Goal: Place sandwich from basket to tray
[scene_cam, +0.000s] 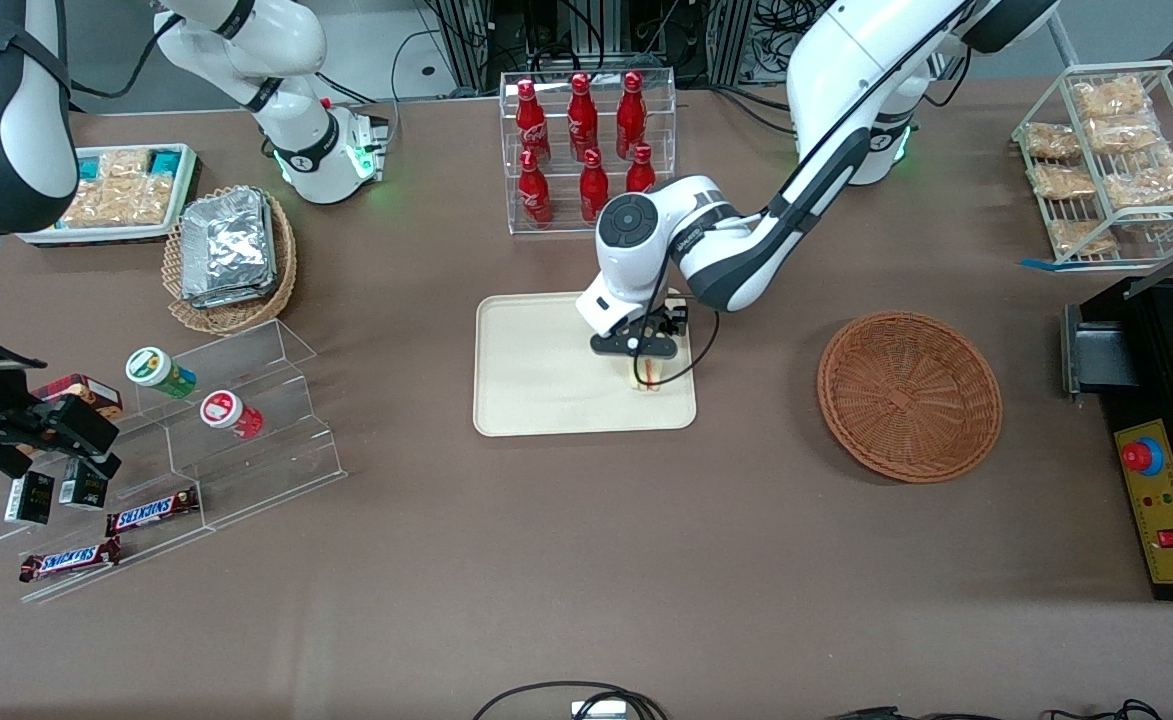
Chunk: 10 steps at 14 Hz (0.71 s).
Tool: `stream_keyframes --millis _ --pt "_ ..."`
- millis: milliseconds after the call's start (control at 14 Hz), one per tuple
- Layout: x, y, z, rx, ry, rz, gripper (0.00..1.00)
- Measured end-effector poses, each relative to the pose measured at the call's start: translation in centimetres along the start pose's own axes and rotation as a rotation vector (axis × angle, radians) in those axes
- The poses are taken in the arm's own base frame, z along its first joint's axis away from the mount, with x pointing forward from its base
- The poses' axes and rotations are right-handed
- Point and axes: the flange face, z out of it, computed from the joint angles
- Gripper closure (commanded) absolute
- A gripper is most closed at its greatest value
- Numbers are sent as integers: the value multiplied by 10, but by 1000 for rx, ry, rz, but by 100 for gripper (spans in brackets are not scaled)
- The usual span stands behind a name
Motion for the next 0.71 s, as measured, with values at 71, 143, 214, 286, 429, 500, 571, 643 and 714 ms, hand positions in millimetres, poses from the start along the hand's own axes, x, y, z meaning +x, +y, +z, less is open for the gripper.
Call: stream_keyframes --millis 71,143,214,286,429,500,571,643,714 --pt "15 -5 -14 13 7 -48 0" --pt "32 -13 -30 16 15 -94 0" --pt "52 -24 -47 6 19 -144 0" --pt "71 -38 -62 -6 18 -192 0" --pt "105 -73 -91 3 15 -277 0" --pt "121 -94 -104 11 14 -320 0" --pt "135 -117 -117 15 17 -362 0" --pt "146 -139 -129 14 25 -402 0" --pt "156 -160 -139 11 36 -436 0"
